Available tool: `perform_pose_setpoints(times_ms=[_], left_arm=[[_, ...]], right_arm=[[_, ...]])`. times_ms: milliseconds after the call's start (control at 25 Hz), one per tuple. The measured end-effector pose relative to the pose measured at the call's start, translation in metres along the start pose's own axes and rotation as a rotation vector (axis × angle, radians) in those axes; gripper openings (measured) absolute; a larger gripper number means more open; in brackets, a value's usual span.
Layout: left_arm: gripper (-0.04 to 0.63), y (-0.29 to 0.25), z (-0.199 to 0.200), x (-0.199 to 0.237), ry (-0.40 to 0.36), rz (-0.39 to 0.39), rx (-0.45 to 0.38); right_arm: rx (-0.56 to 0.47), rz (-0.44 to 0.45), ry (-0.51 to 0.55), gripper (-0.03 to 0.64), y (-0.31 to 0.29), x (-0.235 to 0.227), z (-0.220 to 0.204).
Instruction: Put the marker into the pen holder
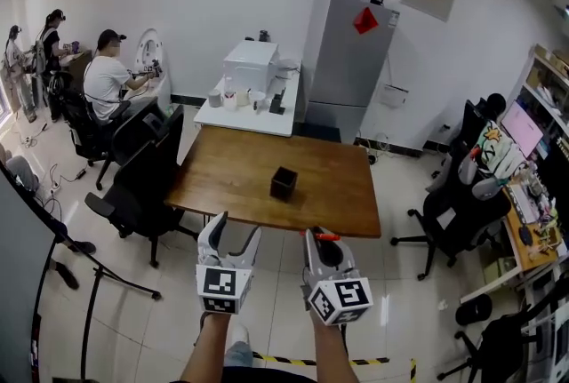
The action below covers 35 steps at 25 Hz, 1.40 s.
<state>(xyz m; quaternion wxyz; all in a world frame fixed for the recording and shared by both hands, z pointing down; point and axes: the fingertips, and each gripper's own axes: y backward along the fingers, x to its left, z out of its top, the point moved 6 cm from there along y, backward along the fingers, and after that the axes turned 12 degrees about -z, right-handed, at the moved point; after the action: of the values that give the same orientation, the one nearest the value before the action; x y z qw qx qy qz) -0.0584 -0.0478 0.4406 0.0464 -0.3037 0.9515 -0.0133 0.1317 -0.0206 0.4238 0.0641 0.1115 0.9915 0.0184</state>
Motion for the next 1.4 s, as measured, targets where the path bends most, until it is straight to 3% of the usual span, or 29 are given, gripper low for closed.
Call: perform_pose_setpoints(times_ms=[240,480,880,1120,1400], left_arm=[[0.293,-0.049,0.011,0.065,0.005,-0.055,-0.048],[0.293,-0.078,-0.004,0.120,0.025,-0.087,-0.017],[0.293,-0.120,-0.023,0.155,0.065,-0.104,0.008],[0.293,-0.164,-0.029,0.172,0.056,-0.091,0.026],[0.293,-0.245,0.000,0.185,0.007,-0.082,0.014]], right_arm=[[0.003,-0.022,0.011,0.048,-0.091,0.022,0.000],[0.032,-0.040,0.047,0.048,-0.146,0.045,-0.016],[0.054,-0.113,0.060,0.048,-0.187,0.016,-0.021],[0.066,-0.093,0.043,0.048,-0.233,-0.007,-0.033],[0.032,-0.044,0.009,0.048,-0.308,-0.058,-0.011]])
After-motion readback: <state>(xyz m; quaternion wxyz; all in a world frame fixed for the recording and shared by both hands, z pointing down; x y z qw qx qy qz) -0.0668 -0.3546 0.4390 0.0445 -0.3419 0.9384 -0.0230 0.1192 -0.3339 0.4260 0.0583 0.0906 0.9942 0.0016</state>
